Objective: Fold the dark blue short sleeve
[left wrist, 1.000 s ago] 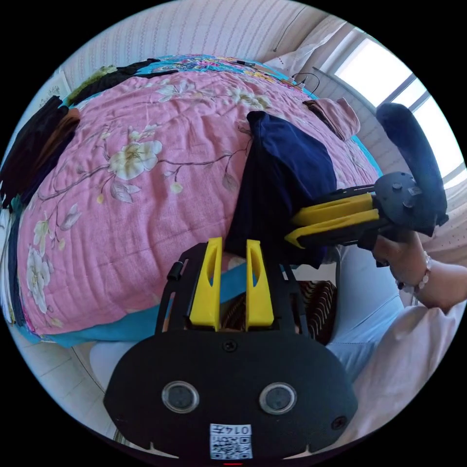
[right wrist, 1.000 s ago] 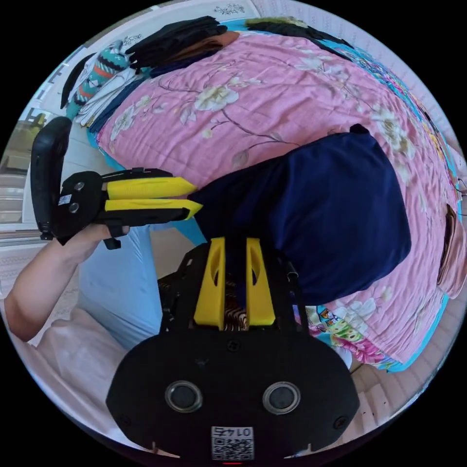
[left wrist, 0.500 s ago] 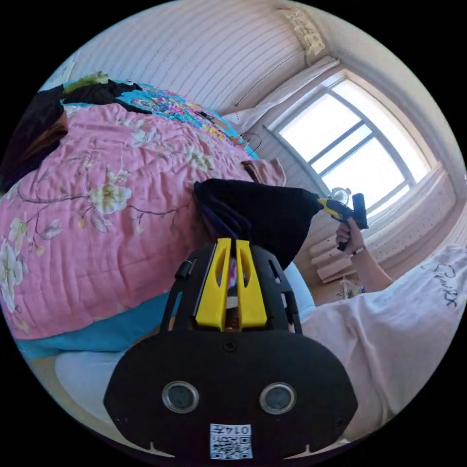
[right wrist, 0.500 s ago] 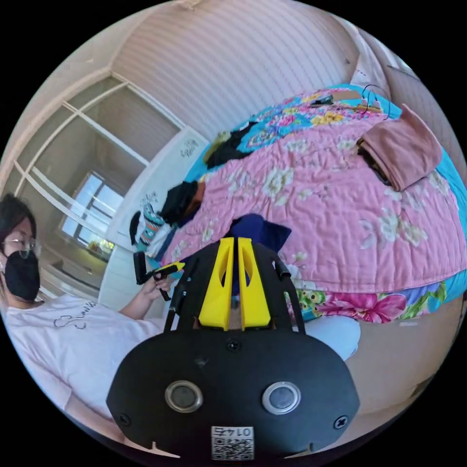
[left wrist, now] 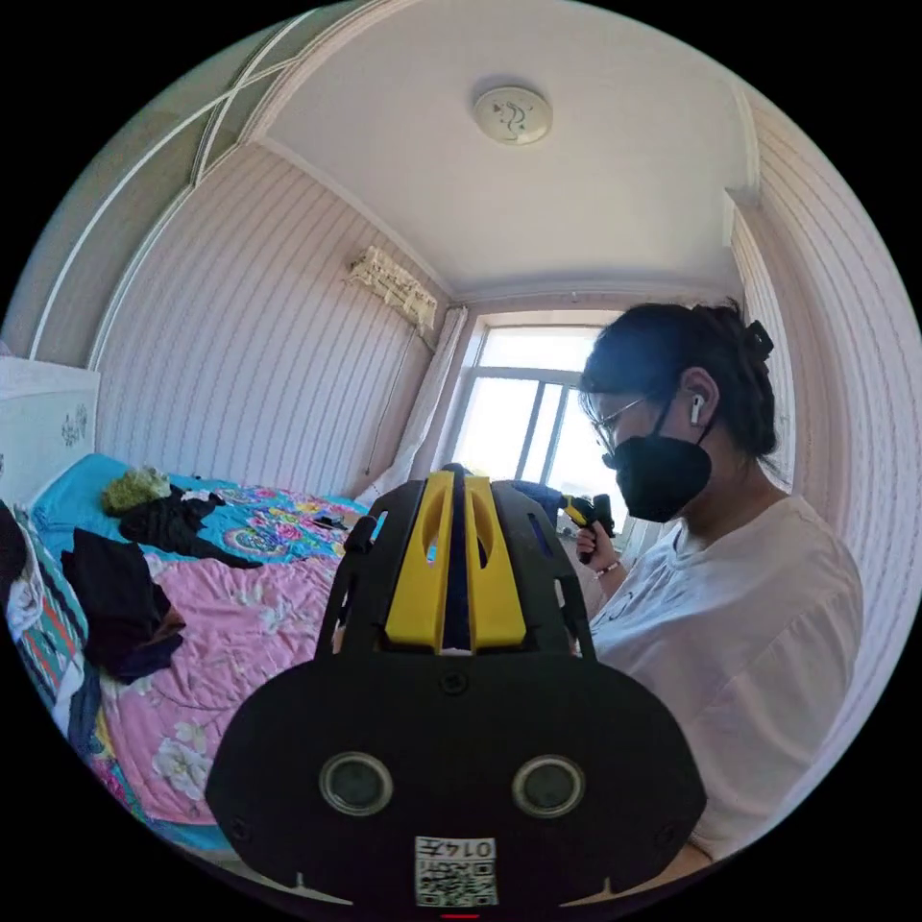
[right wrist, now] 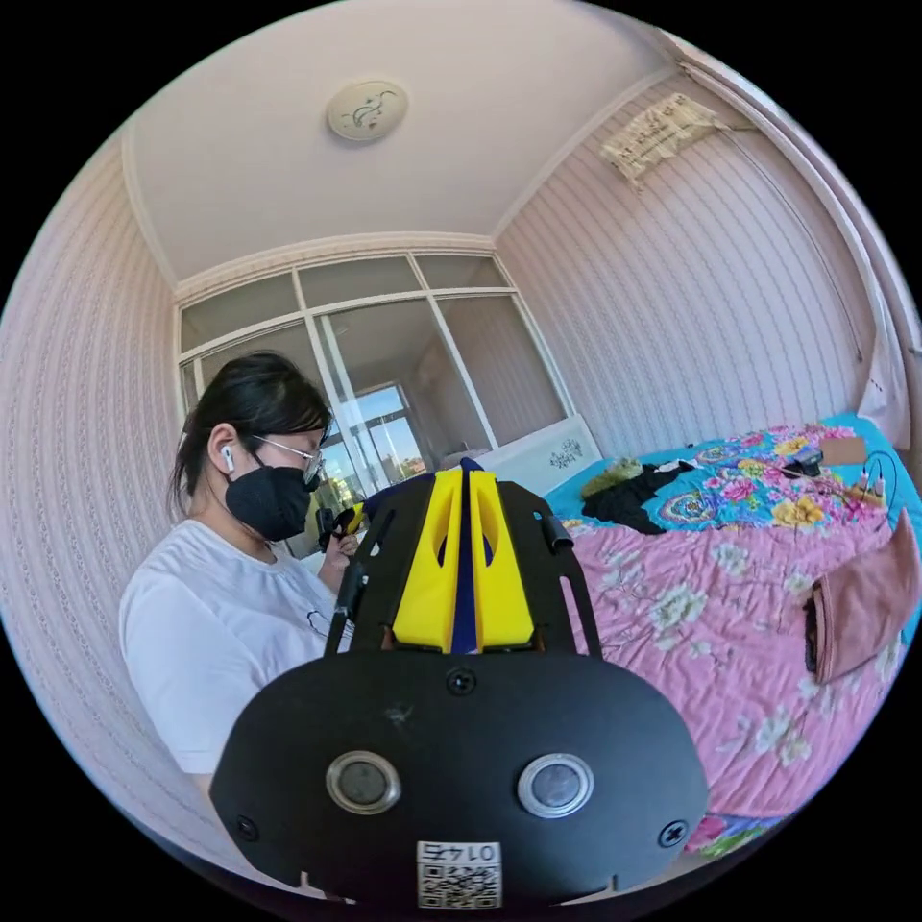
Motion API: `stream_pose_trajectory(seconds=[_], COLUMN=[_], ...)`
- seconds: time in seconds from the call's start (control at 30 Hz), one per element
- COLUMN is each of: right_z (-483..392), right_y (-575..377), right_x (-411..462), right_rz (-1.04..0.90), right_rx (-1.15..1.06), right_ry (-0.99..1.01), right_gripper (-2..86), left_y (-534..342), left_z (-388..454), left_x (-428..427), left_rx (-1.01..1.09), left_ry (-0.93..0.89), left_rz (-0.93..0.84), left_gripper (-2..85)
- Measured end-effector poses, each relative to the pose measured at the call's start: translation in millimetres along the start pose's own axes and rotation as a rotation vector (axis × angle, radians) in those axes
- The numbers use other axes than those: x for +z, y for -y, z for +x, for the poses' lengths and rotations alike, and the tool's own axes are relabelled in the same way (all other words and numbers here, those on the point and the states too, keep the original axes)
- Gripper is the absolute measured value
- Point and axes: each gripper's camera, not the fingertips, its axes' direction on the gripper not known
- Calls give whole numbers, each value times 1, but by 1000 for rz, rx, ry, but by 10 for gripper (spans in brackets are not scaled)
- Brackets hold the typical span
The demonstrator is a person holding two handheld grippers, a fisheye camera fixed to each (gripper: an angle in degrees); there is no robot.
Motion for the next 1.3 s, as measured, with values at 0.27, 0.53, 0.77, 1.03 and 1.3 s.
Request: stream_pose_trajectory(seconds=[0.27, 0.53, 0.77, 1.03, 1.3], right_z=[157, 163, 204, 321, 327], right_y=[100, 228, 97, -211, -343], right_x=[106, 109, 126, 175, 182], right_rz=[-222, 52, -103, -386, -598], right_rx=[162, -31, -15, 623, 888], right_ry=[-250, -331, -242, -192, -253], right_gripper=[3, 3, 4, 4, 5], left_y=[61, 153, 36, -224, -347], left_z=[-111, -151, -182, -231, -219], left_x=[124, 215, 233, 252, 274], left_rx=[-88, -93, -111, -401, -452], left_ry=[290, 352, 400, 446, 477], left_rz=[-192, -2, -239, -748, -1025], left_gripper=[-9, -9, -9, -9, -8])
